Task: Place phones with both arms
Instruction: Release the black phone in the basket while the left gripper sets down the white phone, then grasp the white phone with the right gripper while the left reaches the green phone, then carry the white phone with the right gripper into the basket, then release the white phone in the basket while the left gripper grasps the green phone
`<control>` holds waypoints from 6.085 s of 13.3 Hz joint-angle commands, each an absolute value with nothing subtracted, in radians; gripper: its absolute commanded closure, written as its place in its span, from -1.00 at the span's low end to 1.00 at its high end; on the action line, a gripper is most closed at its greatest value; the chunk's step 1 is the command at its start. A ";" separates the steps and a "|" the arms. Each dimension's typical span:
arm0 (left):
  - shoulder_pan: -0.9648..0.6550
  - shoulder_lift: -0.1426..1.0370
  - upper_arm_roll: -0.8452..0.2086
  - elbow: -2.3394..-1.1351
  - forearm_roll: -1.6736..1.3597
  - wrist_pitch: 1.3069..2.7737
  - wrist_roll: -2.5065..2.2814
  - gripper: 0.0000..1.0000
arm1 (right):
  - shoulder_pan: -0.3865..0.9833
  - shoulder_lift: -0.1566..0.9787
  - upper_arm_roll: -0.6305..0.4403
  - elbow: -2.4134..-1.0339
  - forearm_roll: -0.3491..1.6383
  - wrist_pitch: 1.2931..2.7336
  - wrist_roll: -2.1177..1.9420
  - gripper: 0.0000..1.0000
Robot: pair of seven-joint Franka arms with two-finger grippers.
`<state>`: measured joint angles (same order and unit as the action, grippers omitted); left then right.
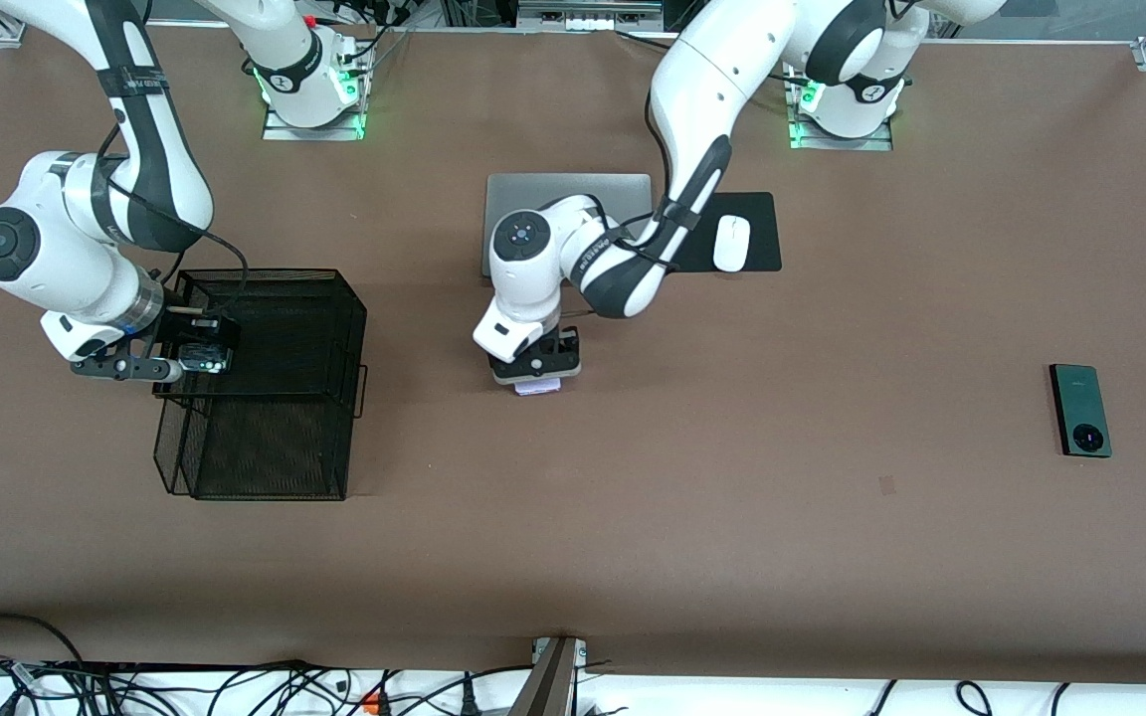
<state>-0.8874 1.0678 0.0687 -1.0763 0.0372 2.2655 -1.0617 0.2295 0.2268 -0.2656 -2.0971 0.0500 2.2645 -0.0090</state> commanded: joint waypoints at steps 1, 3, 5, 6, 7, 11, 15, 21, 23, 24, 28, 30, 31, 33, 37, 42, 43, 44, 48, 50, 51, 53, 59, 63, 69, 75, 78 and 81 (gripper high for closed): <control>-0.894 1.089 0.094 -1.034 0.035 2.264 -1.094 -0.90 | 0.238 0.193 -0.273 -2.120 0.071 2.269 -0.017 -0.99; -0.891 1.088 0.097 -1.031 0.034 2.273 -1.126 -1.00 | 0.239 0.193 -0.272 -2.106 0.071 2.264 -0.015 -0.99; -0.884 1.077 0.103 -1.028 0.034 2.287 -1.129 -1.00 | 0.242 0.196 -0.268 -2.065 0.071 2.246 -0.017 -0.99; -0.882 1.060 0.118 -1.029 0.031 2.275 -1.129 -1.00 | 0.247 0.198 -0.267 -2.030 0.071 2.212 -0.017 -0.99; -0.877 1.040 0.126 -1.037 0.032 2.255 -1.124 -1.00 | 0.248 0.207 -0.267 -1.993 0.071 2.171 -0.008 -0.99; -0.775 0.935 0.123 -1.104 0.037 2.053 -1.007 -1.00 | 0.265 0.224 -0.264 -1.872 0.071 2.020 0.043 -0.99; -0.643 0.708 0.118 -1.398 0.032 2.037 -0.728 -1.00 | 0.394 0.230 -0.262 -1.821 0.071 2.002 0.156 -0.99; -0.355 0.546 0.118 -1.513 0.037 1.823 -0.168 -1.00 | 0.655 0.476 -0.200 -1.573 0.072 2.017 0.325 -0.99; -0.257 0.538 0.121 -1.514 0.038 1.813 -0.012 -1.00 | 0.673 0.599 -0.138 -1.456 0.106 2.022 0.371 -0.99; -0.208 0.535 0.121 -1.514 0.040 1.815 0.071 -1.00 | 0.684 0.651 -0.115 -1.418 0.112 2.048 0.383 -0.99; -0.060 0.535 0.121 -1.517 0.139 1.856 0.282 -1.00 | 0.744 0.762 -0.112 -1.410 0.107 2.245 0.402 -0.99; 0.015 0.534 0.121 -1.546 0.152 1.925 0.406 -1.00 | 0.758 0.793 -0.112 -1.416 0.110 2.310 0.402 -0.99; 0.056 0.534 0.121 -1.560 0.152 1.963 0.482 -1.00 | 0.762 0.807 -0.112 -1.417 0.115 2.318 0.406 -0.99; 0.139 0.535 0.118 -1.586 0.150 2.044 0.602 -1.00 | 0.765 0.819 -0.110 -1.430 0.115 2.319 0.419 -0.99; 0.279 0.538 0.115 -1.701 0.135 2.262 0.672 -1.00 | 0.781 0.847 -0.110 -1.442 0.109 2.339 0.420 -0.99; 0.419 0.600 0.042 -1.723 0.032 2.365 0.676 -1.00 | 0.782 0.861 -0.112 -1.448 0.107 2.342 0.419 -0.99; 0.437 0.612 0.032 -1.723 0.028 2.381 0.678 -1.00 | 0.787 0.864 -0.112 -1.448 0.106 2.344 0.419 -0.99; 0.458 0.621 0.028 -1.723 0.019 2.404 0.678 -1.00 | 0.787 0.868 -0.112 -1.450 0.104 2.348 0.419 -0.99; 0.492 0.664 0.009 -1.721 -0.080 2.465 0.678 -1.00 | 0.790 0.880 -0.112 -1.450 0.100 2.368 0.417 -0.96; 0.494 0.679 0.009 -1.721 -0.081 2.494 0.678 -1.00 | 0.790 0.881 -0.112 -1.450 0.100 2.373 0.419 0.08; 0.495 0.686 0.009 -1.721 -0.083 2.506 0.675 -1.00 | 0.790 0.881 -0.112 -1.450 0.100 2.373 0.416 0.55; 0.495 0.699 0.009 -1.721 -0.116 2.529 0.675 -1.00 | 0.784 0.870 -0.115 -1.448 0.100 2.369 0.408 1.00; 0.503 0.738 0.009 -1.723 -0.147 2.589 0.663 -1.00 | 0.788 0.605 -0.346 -1.451 0.100 1.998 0.399 1.00; 0.502 0.752 0.009 -1.723 -0.216 2.597 0.657 -1.00 | 0.779 0.560 -0.538 -1.450 0.112 1.965 0.231 1.00; 0.499 0.772 0.011 -1.729 -0.216 2.632 0.650 -0.49 | 0.537 0.620 -0.569 -1.443 0.303 1.970 -0.056 1.00; 0.488 0.778 0.012 -1.724 -0.213 2.649 0.582 0.99 | 0.506 0.727 -0.568 -1.448 0.422 2.045 -0.100 1.00; 0.463 0.750 0.018 -1.698 -0.204 2.564 0.555 1.00 | 0.489 0.770 -0.568 -1.453 0.425 2.051 -0.147 1.00; 0.457 0.739 0.023 -1.645 -0.203 2.469 0.538 1.00 | 0.482 0.785 -0.566 -1.477 0.506 2.042 -0.156 0.98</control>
